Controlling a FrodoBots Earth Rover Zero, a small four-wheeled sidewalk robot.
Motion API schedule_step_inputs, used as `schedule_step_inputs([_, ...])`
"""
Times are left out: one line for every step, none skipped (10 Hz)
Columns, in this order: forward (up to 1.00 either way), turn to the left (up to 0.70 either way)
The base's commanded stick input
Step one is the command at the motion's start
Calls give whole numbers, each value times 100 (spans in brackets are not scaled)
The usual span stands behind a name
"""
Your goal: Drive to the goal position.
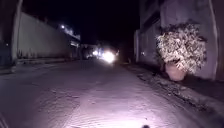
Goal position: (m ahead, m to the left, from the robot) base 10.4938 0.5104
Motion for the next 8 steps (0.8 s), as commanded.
schedule_step_inputs([70, 0])
schedule_step_inputs([70, 0])
schedule_step_inputs([70, 0])
schedule_step_inputs([70, 0])
schedule_step_inputs([70, 0])
schedule_step_inputs([70, 0])
schedule_step_inputs([70, 0])
schedule_step_inputs([70, 0])
